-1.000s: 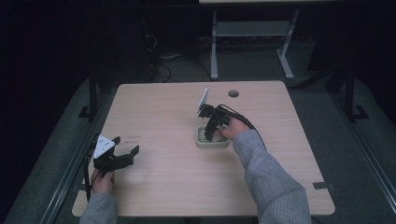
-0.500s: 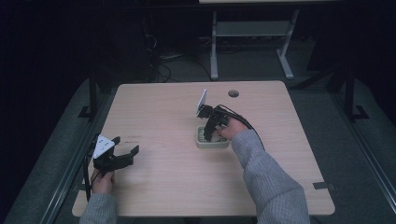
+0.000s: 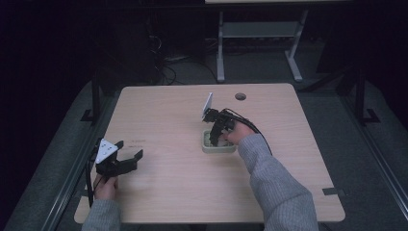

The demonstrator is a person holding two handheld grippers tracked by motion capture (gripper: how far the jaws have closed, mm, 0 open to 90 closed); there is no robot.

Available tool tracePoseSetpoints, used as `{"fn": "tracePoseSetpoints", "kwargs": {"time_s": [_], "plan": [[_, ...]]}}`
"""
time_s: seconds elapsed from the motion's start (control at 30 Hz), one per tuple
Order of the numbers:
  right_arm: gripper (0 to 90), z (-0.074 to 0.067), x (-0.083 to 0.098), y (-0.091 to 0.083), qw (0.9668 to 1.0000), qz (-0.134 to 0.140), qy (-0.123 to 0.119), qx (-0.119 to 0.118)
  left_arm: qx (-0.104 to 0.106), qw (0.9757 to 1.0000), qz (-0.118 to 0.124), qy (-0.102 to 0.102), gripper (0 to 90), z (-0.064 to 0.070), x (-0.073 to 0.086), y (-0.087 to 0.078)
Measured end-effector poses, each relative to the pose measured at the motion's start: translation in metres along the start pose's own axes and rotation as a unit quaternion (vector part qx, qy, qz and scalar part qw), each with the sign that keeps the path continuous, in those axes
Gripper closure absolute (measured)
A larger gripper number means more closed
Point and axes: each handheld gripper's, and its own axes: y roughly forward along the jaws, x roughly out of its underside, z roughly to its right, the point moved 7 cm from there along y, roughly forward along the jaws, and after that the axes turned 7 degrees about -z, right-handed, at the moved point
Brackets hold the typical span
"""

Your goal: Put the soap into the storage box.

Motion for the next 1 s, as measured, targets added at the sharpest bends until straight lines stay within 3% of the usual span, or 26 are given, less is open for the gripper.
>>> {"fn": "tracePoseSetpoints", "kwargs": {"time_s": [0.5, 1.0], "plan": [[23.5, 0.001, 0.002, -0.001, 1.0, -0.003, 0.007, -0.004, 0.001, 1.0, 0.001, 0.0, 14.8, 0.001, 0.0, 0.0], [20.6, 0.004, 0.01, -0.016, 0.9995, 0.024, 0.017, -0.013, 0.003, 1.0, -0.001, 0.003, 14.9, 0.002, 0.0, 0.001]]}}
